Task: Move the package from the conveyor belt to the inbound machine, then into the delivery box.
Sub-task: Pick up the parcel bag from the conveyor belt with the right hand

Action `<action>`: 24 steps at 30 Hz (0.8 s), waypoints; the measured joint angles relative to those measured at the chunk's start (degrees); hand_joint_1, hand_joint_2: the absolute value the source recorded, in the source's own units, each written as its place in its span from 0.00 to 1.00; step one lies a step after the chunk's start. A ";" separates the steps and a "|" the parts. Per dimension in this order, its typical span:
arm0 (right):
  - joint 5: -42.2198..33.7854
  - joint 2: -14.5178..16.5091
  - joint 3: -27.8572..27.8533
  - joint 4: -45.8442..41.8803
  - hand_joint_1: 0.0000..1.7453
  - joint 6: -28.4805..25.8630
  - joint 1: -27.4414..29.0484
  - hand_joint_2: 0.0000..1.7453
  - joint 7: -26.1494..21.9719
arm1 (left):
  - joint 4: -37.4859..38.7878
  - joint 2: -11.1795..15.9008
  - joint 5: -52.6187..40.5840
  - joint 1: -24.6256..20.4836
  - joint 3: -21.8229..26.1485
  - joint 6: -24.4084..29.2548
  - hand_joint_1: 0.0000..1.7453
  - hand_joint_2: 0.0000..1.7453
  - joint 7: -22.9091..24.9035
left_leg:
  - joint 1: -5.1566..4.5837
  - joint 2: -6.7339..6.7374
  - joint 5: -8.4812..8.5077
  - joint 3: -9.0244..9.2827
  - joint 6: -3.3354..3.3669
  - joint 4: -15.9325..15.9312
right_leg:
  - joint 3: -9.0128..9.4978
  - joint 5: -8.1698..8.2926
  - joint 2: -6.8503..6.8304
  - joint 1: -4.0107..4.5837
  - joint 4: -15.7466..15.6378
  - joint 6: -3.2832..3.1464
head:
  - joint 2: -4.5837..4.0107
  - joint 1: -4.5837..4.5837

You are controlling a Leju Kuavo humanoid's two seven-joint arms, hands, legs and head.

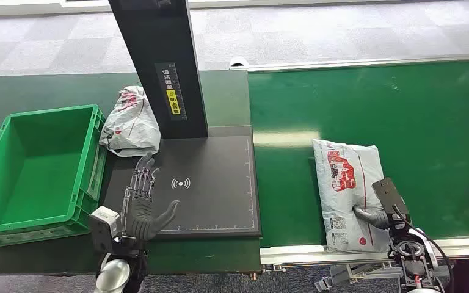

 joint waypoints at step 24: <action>-3.93 2.07 0.84 4.00 1.00 0.10 -4.39 1.00 -3.92 | 1.87 0.00 0.04 -2.02 -0.97 0.45 0.00 1.00 0.66 | 0.00 0.00 0.00 -0.01 -0.01 0.00 | -0.01 0.00 0.00 0.00 0.01 0.00 | 0.00 0.01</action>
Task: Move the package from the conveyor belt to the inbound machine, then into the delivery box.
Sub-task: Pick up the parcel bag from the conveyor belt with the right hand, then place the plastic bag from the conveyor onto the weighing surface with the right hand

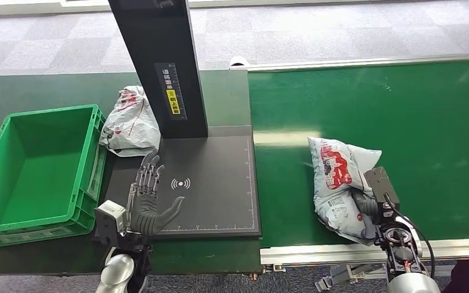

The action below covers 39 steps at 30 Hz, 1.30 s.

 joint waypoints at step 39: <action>-9.40 12.93 30.84 -26.48 1.00 3.93 -2.60 1.00 -0.88 | -11.63 1.07 -6.36 1.08 6.03 6.74 0.00 1.00 -0.64 | 0.02 0.01 0.09 -0.07 -0.03 -0.01 | -0.05 0.00 -0.01 0.03 0.06 -0.01 | 0.00 0.01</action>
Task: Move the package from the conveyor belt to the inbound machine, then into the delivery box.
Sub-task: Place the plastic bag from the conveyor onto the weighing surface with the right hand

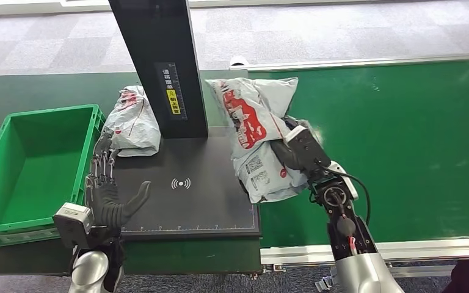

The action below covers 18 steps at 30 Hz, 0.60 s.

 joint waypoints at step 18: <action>-2.24 8.48 7.10 16.24 1.00 4.33 -4.74 1.00 -3.19 | 0.00 0.59 0.02 -0.44 0.73 1.21 0.00 1.00 0.02 | 0.03 -0.03 0.00 -0.03 -0.01 0.00 | -0.02 -0.01 -0.02 0.03 -0.01 0.00 | 0.00 0.00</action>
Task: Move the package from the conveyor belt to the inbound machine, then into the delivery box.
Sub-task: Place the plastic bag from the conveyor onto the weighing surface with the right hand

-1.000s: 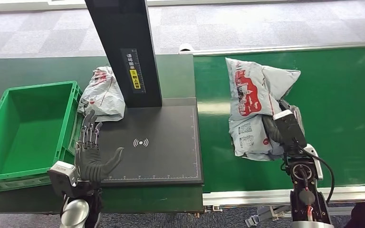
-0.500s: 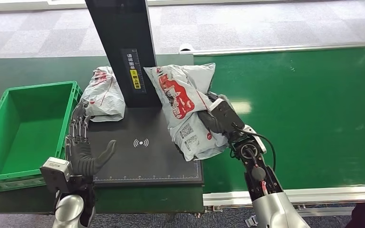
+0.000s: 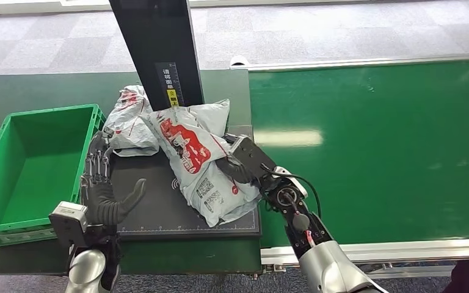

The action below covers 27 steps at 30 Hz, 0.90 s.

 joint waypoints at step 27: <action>-2.76 -1.45 0.99 5.80 0.00 -6.95 0.87 1.00 1.02 | 2.03 0.79 -7.63 -2.35 -0.50 -0.98 0.00 1.00 3.42 | -0.03 0.00 0.00 0.04 0.00 0.02 | 0.00 0.00 0.00 -0.02 -0.03 0.00 | 0.00 0.01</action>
